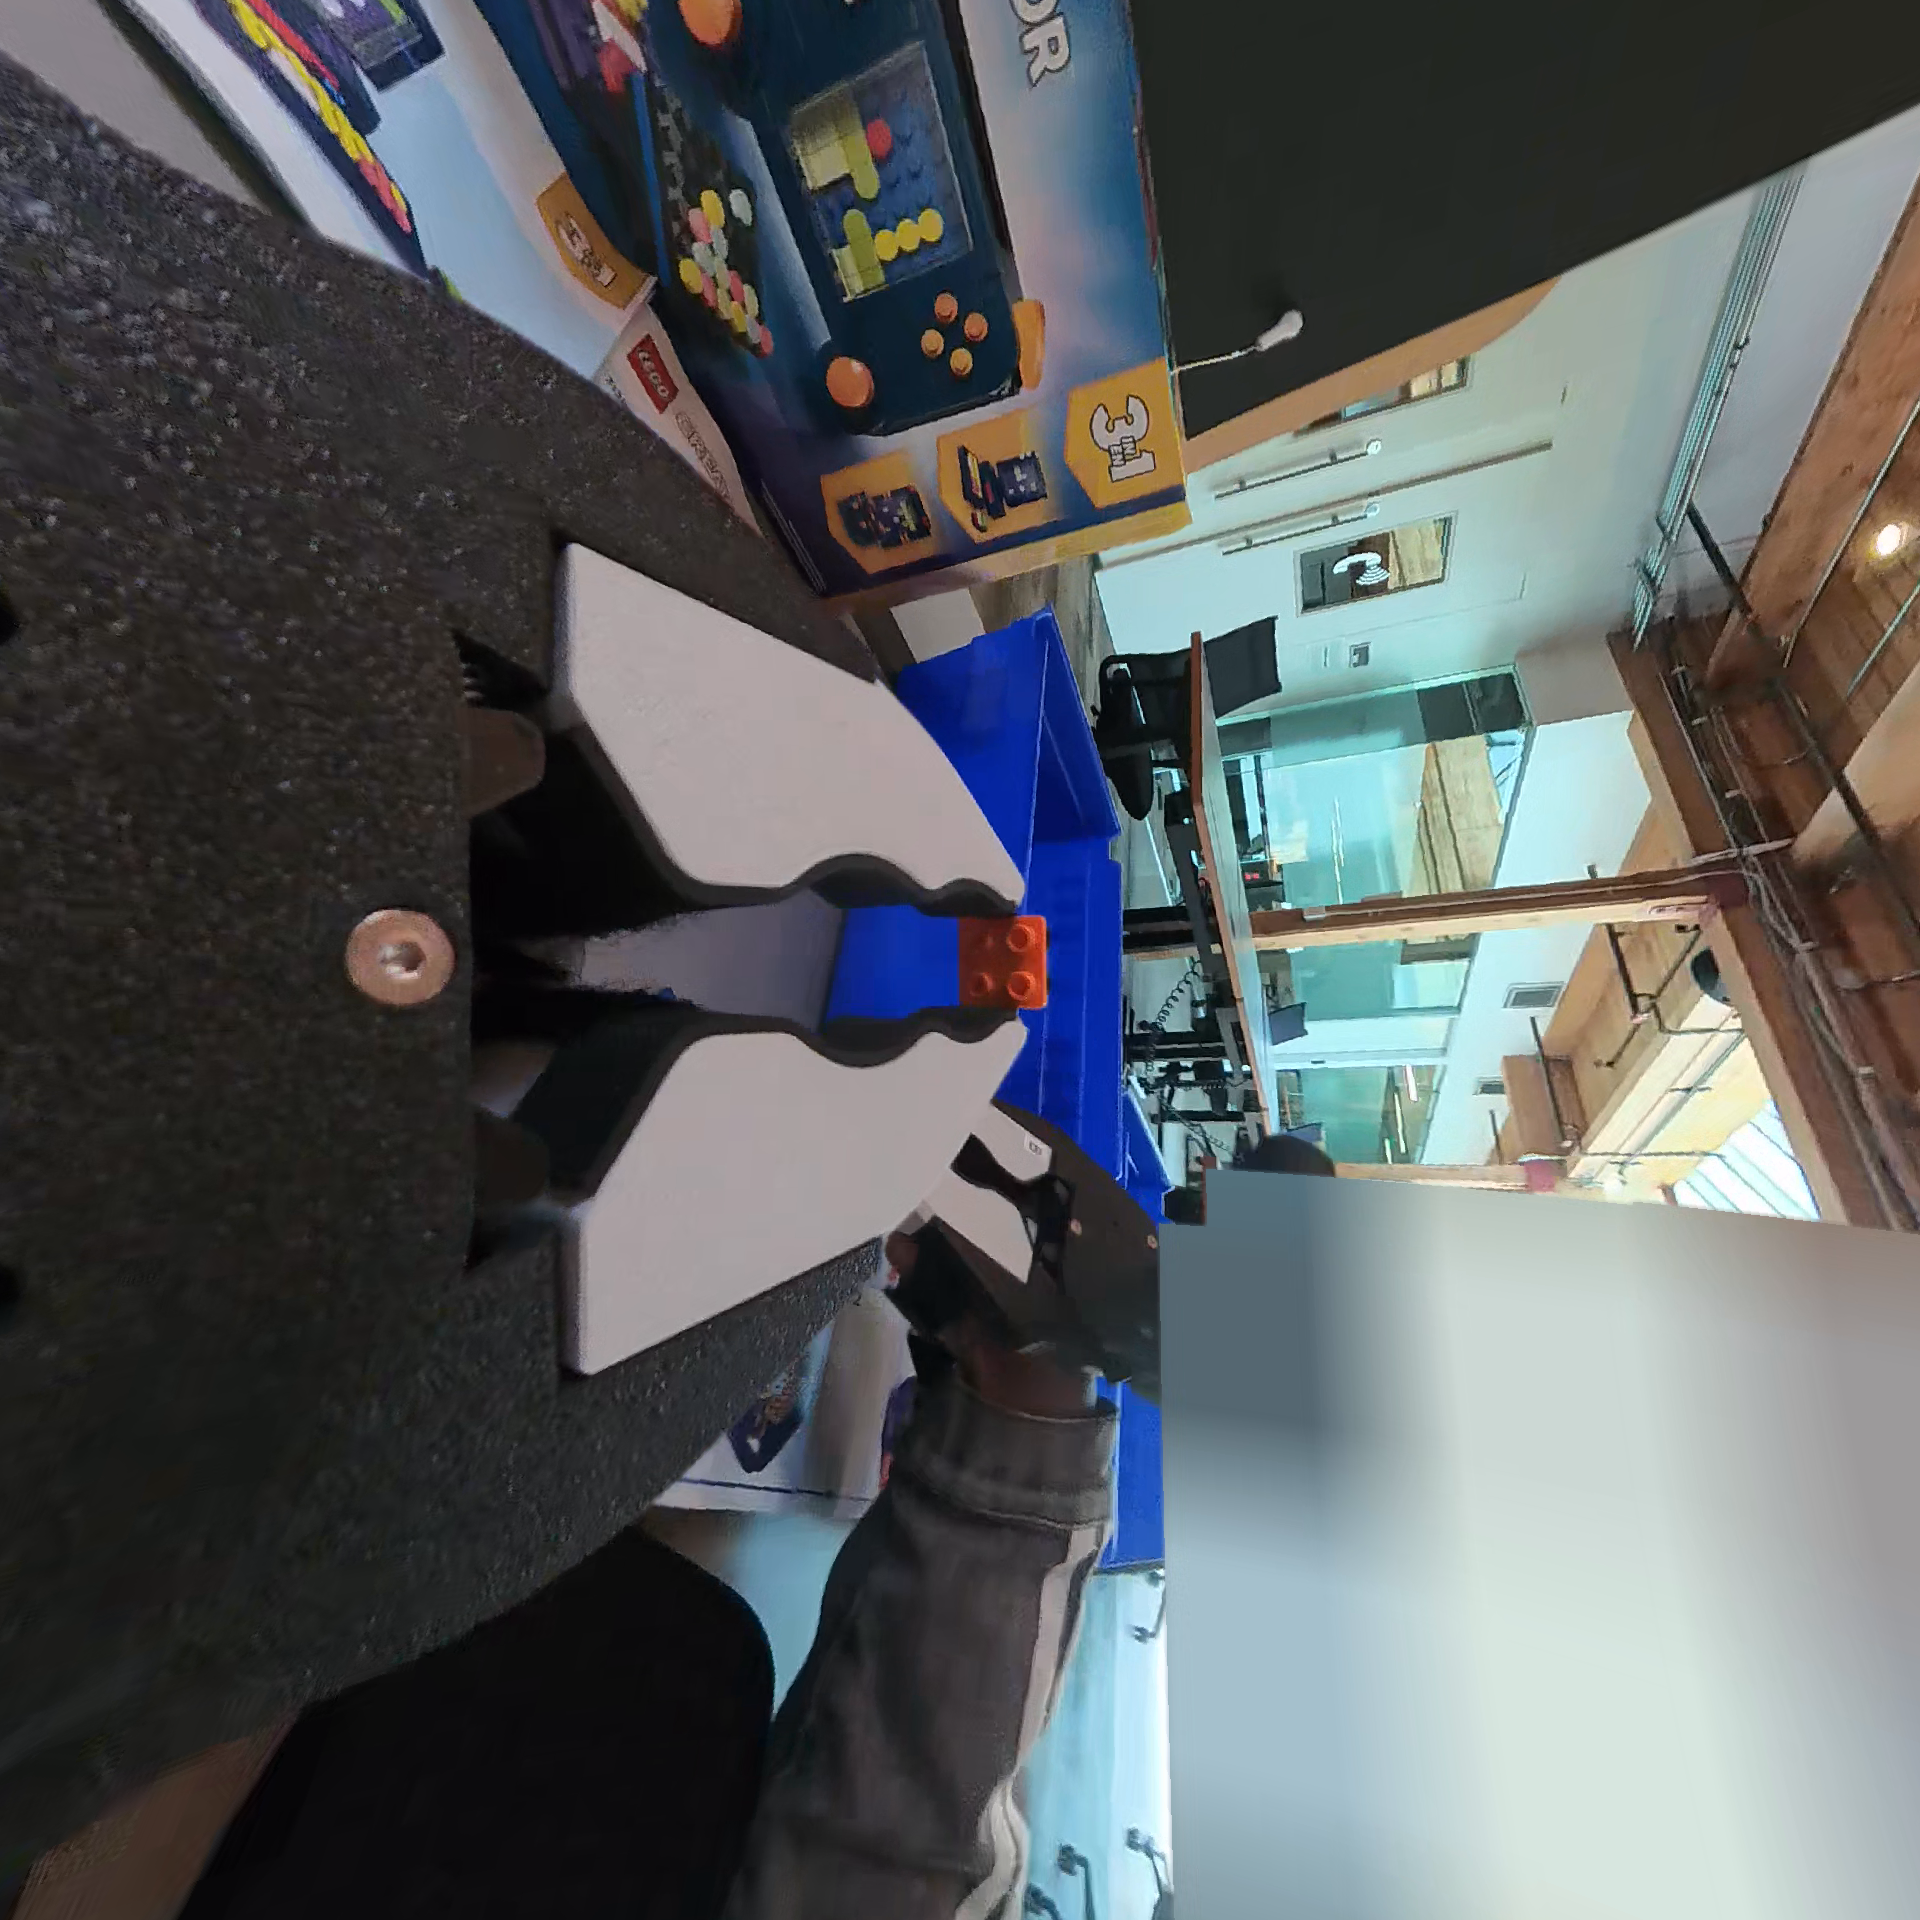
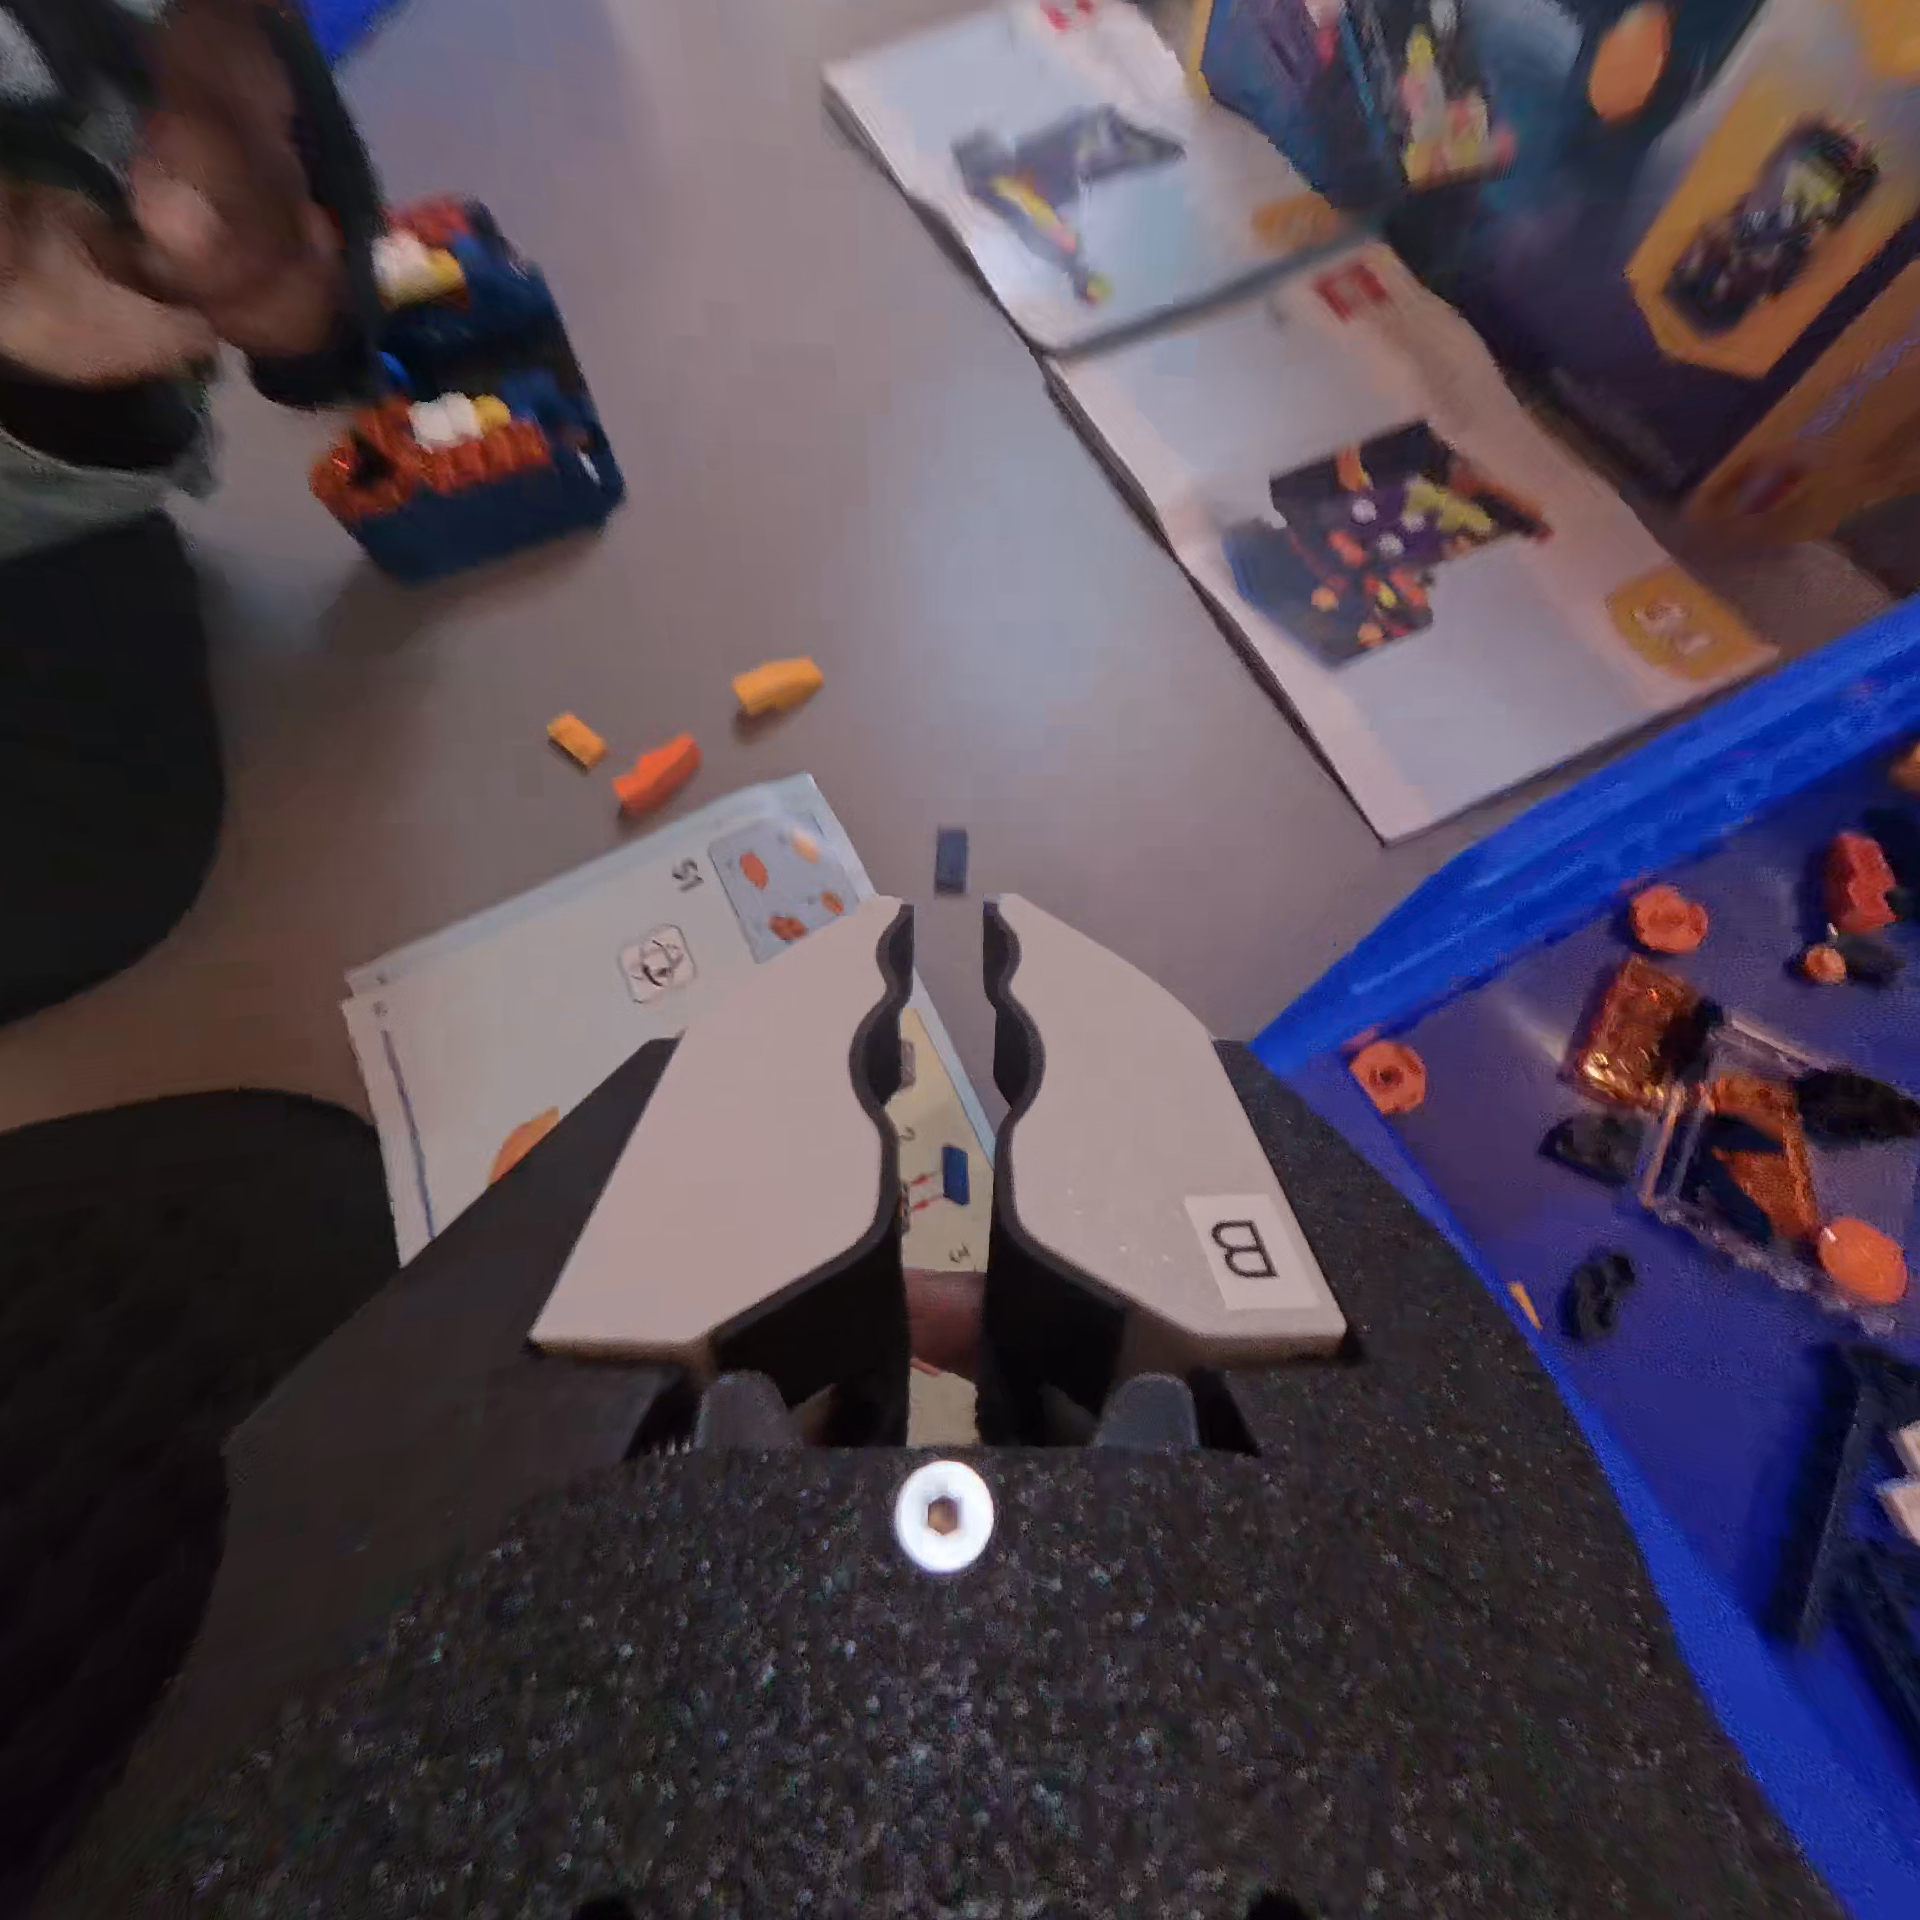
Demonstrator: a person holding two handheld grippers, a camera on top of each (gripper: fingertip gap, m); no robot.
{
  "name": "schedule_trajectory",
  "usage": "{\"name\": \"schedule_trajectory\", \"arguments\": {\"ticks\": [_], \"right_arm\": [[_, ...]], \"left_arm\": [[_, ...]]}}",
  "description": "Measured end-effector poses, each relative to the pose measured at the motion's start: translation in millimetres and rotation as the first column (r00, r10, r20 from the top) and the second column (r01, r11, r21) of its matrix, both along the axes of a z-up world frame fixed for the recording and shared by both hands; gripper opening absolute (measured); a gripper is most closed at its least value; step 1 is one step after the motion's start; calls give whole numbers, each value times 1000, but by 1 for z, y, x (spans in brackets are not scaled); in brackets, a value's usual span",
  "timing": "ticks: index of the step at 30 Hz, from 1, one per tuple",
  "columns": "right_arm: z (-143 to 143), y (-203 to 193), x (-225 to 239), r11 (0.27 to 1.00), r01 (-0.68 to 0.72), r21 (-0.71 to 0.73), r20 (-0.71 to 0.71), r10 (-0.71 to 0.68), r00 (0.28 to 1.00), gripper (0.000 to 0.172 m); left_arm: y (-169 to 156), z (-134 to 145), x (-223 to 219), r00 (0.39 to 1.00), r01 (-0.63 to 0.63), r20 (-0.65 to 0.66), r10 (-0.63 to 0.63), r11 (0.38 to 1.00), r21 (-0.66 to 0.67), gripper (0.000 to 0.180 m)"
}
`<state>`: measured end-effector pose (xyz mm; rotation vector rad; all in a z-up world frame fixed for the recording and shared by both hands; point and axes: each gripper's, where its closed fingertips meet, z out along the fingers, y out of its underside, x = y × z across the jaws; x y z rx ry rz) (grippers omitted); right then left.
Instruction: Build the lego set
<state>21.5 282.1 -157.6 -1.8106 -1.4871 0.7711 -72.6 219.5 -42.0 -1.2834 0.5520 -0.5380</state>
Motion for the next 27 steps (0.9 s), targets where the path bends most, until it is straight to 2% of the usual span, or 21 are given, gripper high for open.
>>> {"name": "schedule_trajectory", "arguments": {"ticks": [2, 6, 9, 10, 12, 15, 18, 20, 22, 24, 27], "right_arm": [[-4, 6, 6, 999, 34, 20, 45, -35, 998, 12], [-3, 17, 21, 996, 85, 29, 63, -86, 994, 0], [-29, 24, 41, 990, 76, 119, 280, -107, 954, 0], [-36, 23, 44, 988, 45, 144, 339, -92, 936, 0], [-44, 16, 37, 988, -22, 155, 363, -36, 931, 0], [-56, 0, 34, 995, -81, 59, 409, 50, 911, 0], [-47, -10, 30, 980, -186, 70, 422, 140, 896, 0], [-31, -20, 19, 913, -379, 149, 472, 271, 839, 6], [-16, -25, 8, 782, -590, 202, 587, 386, 712, 15], [-5, -24, -7, 636, -748, 189, 682, 464, 566, 20], [-5, -18, -24, 462, -880, 106, 721, 574, 388, 22]], "left_arm": [[-2, -1, 5, 999, 4, -34, -4, 1000, 15, 15], [-5, 0, 10, 998, 12, -64, -11, 1000, 25, 15], [-5, -2, 12, 996, 11, -87, -9, 999, 30, 15], [-6, -3, 14, 996, 19, -92, -16, 999, 26, 15], [-6, -5, 16, 995, 24, -102, -21, 999, 22, 15], [-6, -5, 17, 993, 21, -120, -17, 999, 32, 15], [-7, -8, 19, 989, 43, -143, -38, 999, 27, 15], [-5, -11, 18, 989, 41, -140, -37, 999, 20, 15], [-3, -11, 15, 993, 38, -116, -37, 999, 7, 15], [-3, -7, 11, 996, 39, -85, -38, 999, 12, 15], [-11, 0, 12, 993, 96, -75, -92, 994, 42, 15]]}}
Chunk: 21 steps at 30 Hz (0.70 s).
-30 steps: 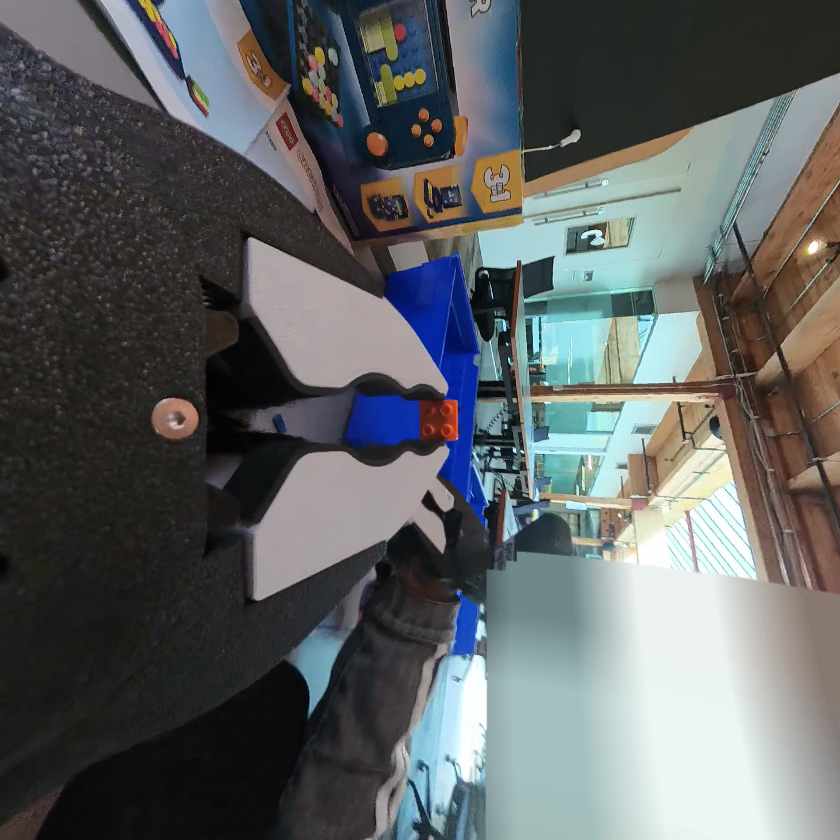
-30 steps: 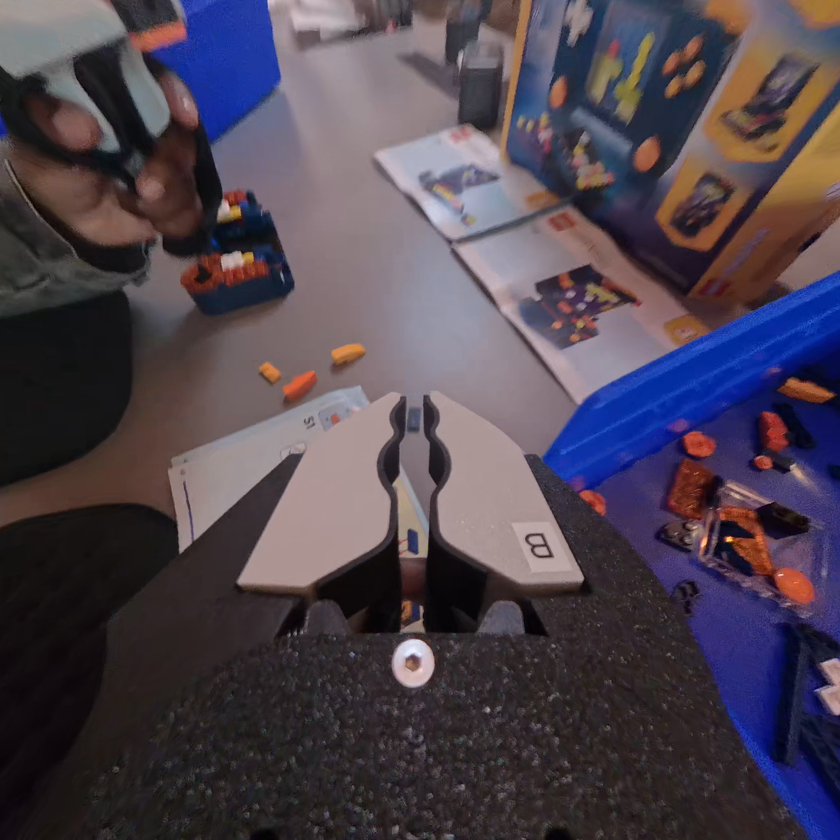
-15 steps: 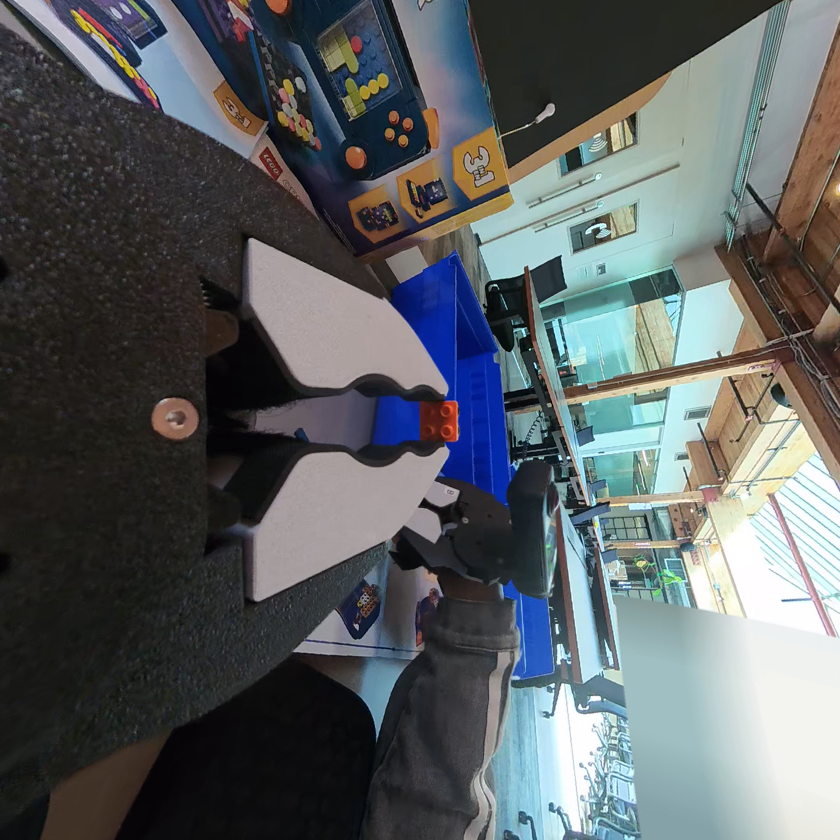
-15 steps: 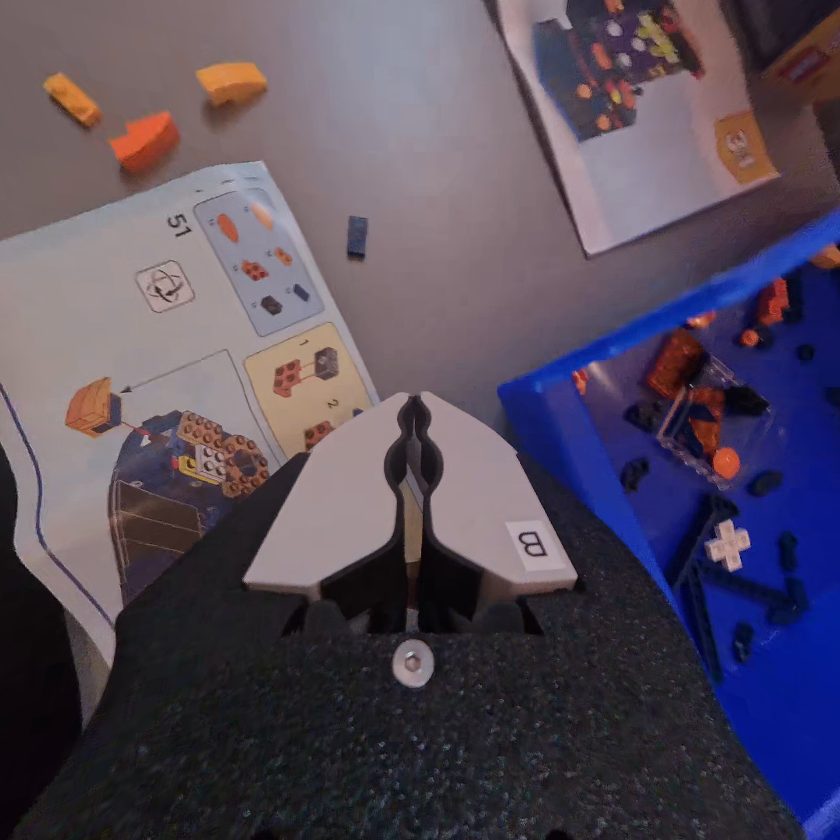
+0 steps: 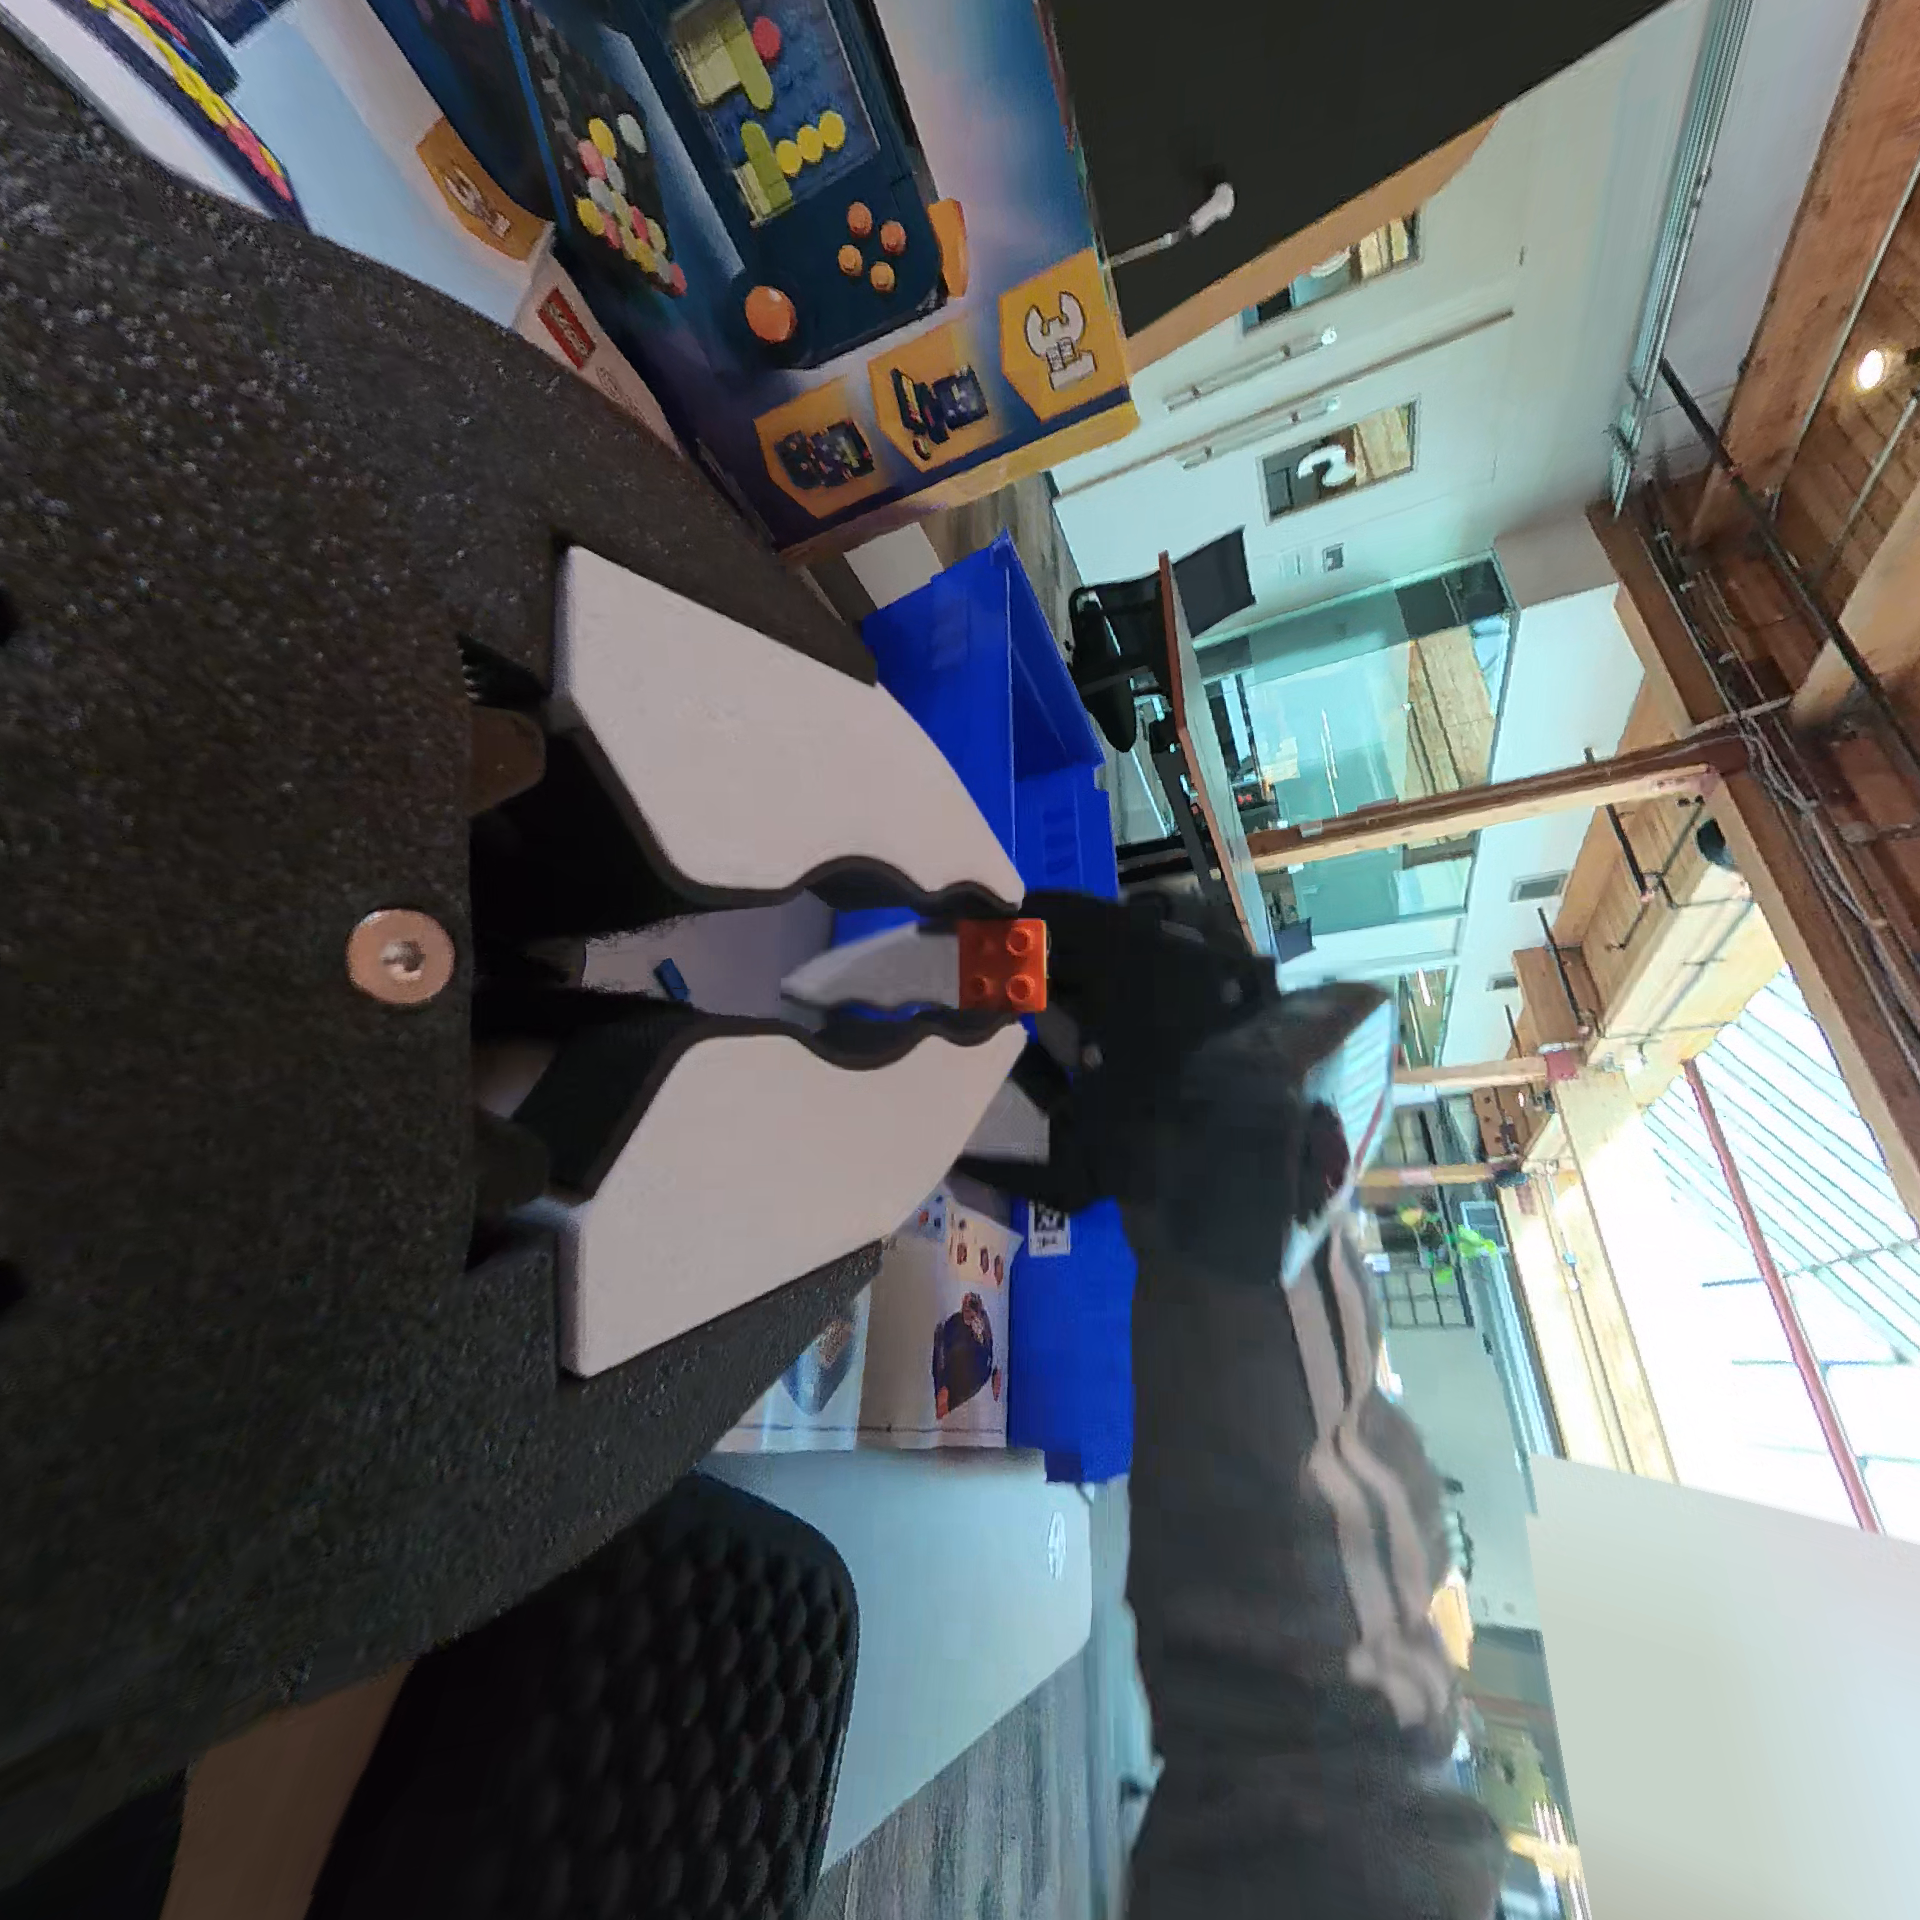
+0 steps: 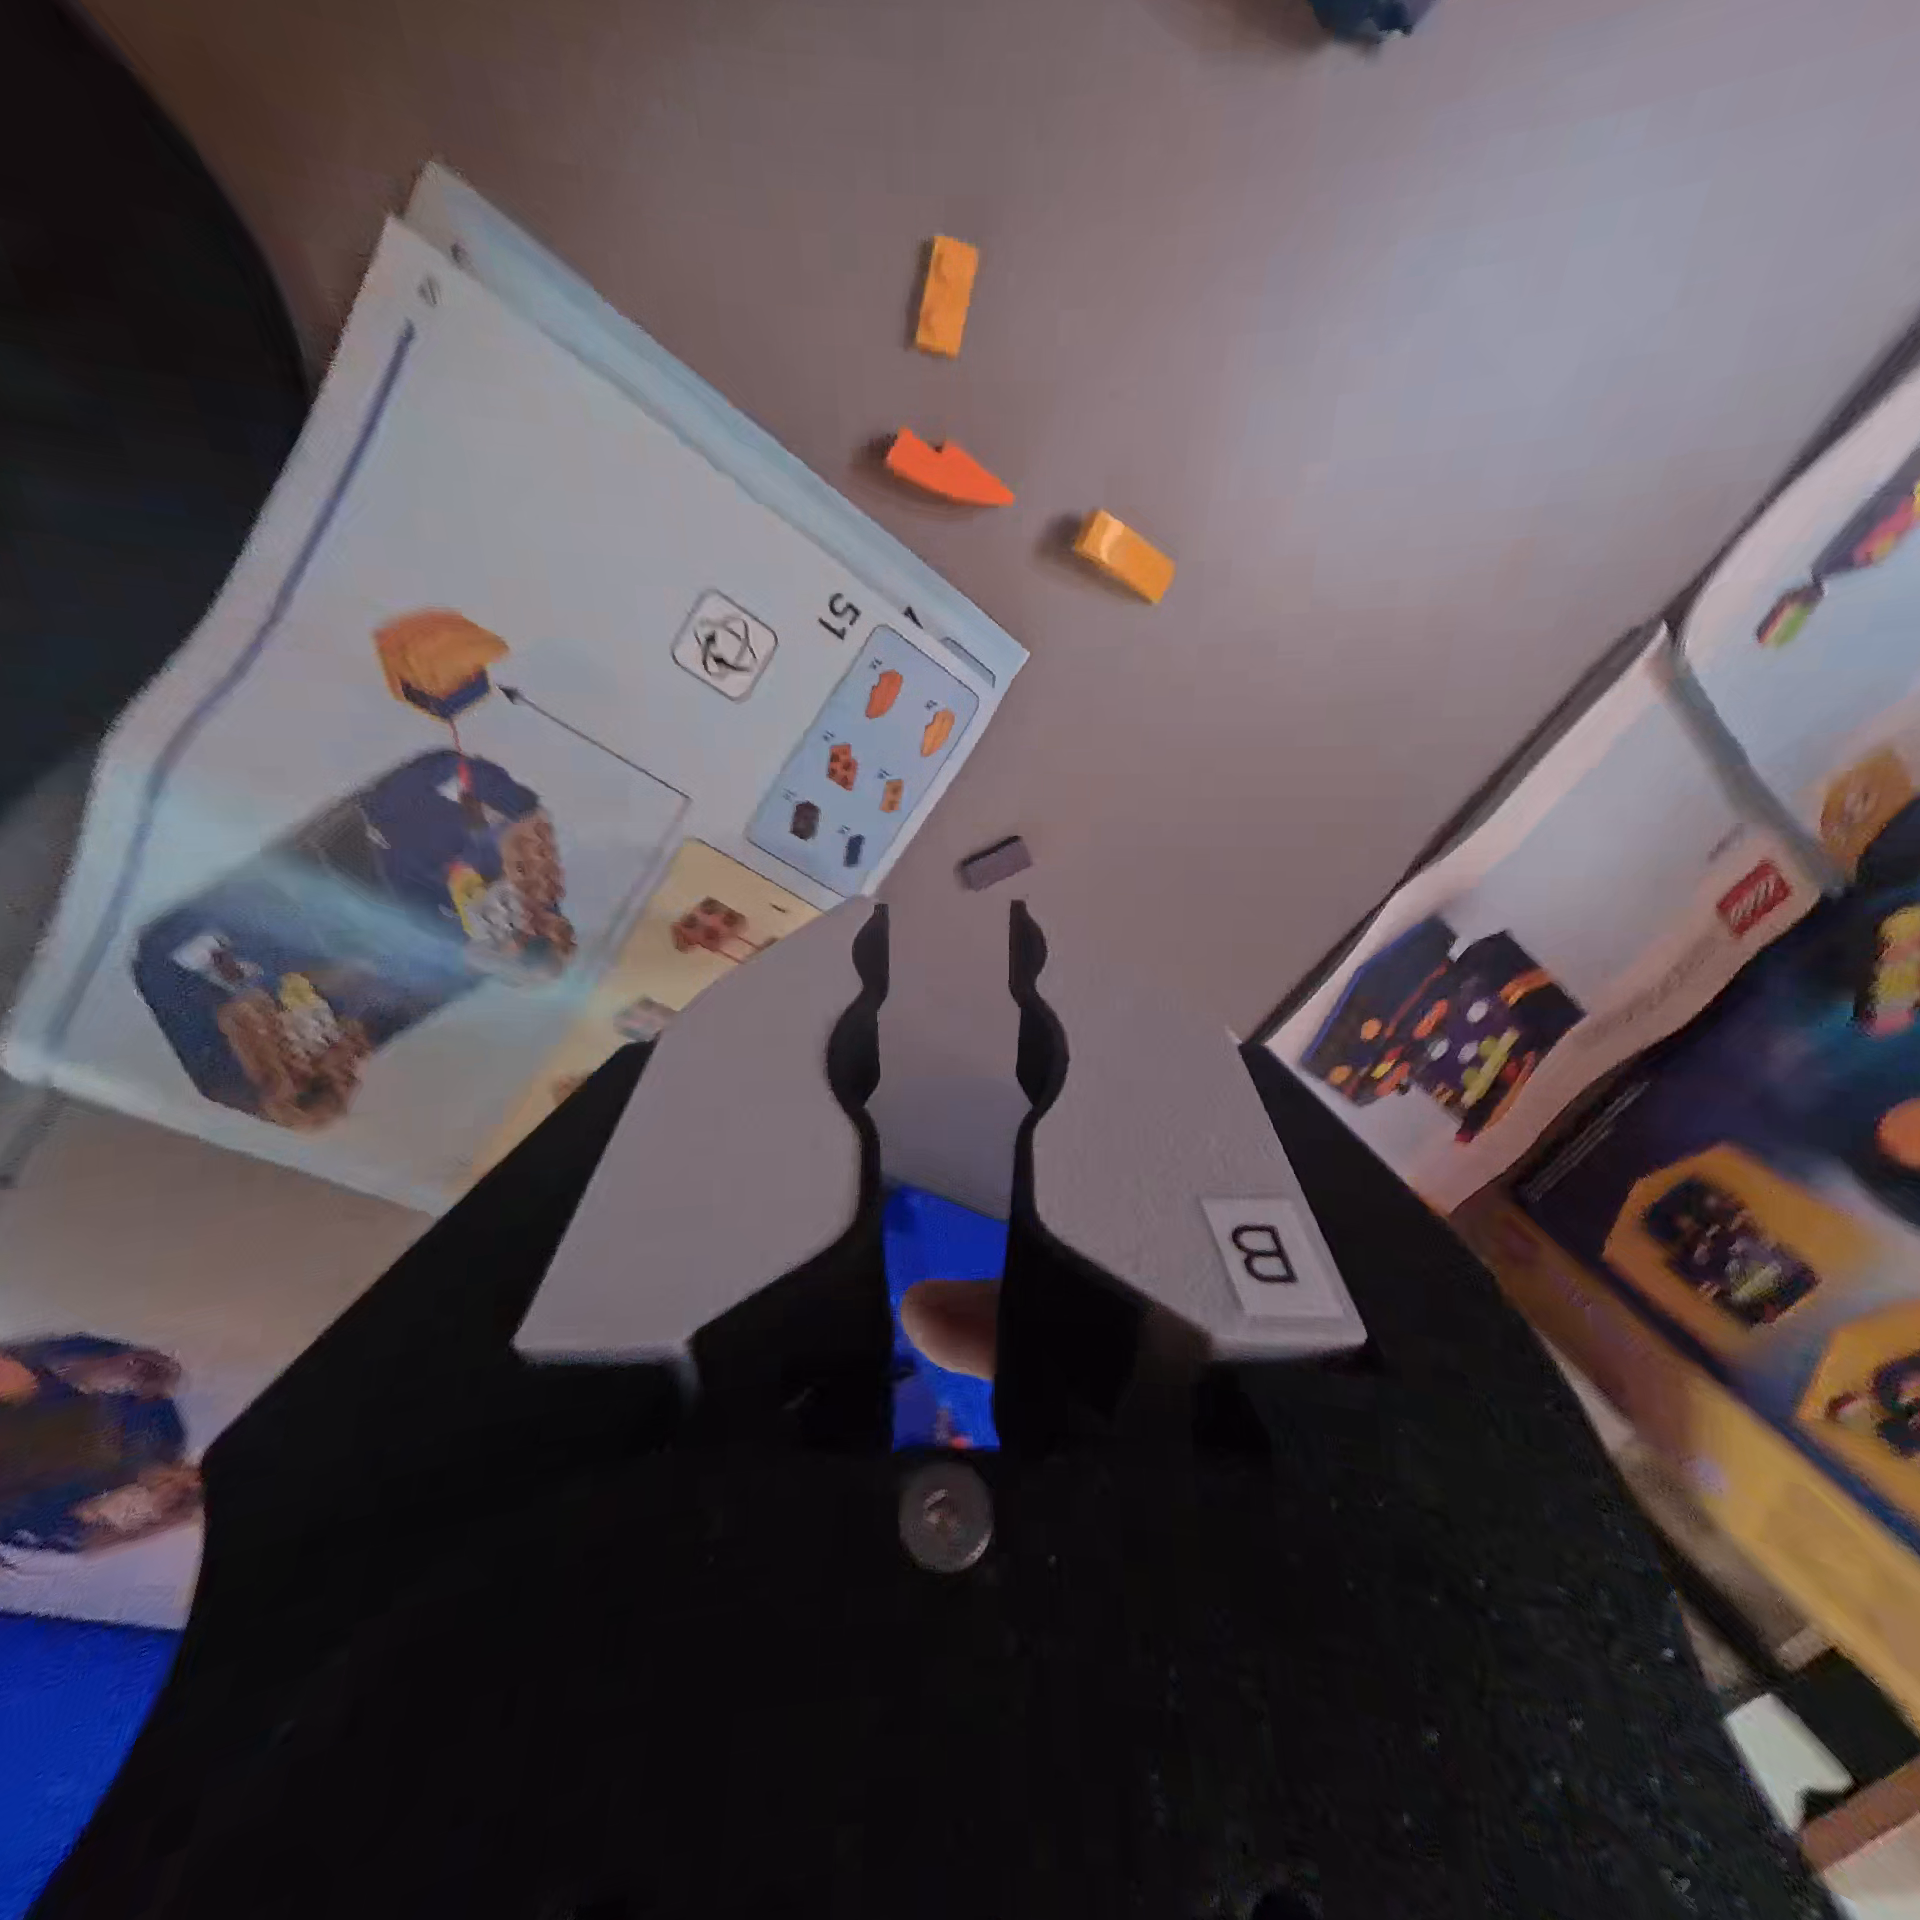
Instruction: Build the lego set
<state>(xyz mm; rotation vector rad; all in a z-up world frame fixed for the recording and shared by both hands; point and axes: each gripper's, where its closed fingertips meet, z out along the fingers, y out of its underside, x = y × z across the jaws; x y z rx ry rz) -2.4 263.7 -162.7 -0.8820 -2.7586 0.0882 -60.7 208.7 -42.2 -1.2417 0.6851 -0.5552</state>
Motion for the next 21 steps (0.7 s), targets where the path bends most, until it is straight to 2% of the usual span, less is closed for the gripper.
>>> {"name": "schedule_trajectory", "arguments": {"ticks": [2, 5, 8, 17, 21], "right_arm": [[-3, 12, -6, 997, -72, -8, 30, 72, 997, 22], [-10, 11, -8, 988, -62, -138, 79, 74, 994, 25], [-19, 11, -7, 986, -100, -134, 119, 117, 986, 27], [-40, 19, -8, 958, -276, -77, 225, 287, 931, 26], [-47, 19, -12, 947, -306, -98, 224, 321, 920, 24]], "left_arm": [[-3, 0, 3, 999, 39, 0, -39, 999, -14, 15], [-8, 2, 5, 995, 99, 29, -98, 995, -24, 15], [-12, 3, 6, 987, 154, 52, -151, 987, -55, 15], [-4, 9, -17, 994, 83, 75, -79, 996, -42, 15], [-2, 8, -20, 994, 80, 84, -75, 995, -53, 15]]}}
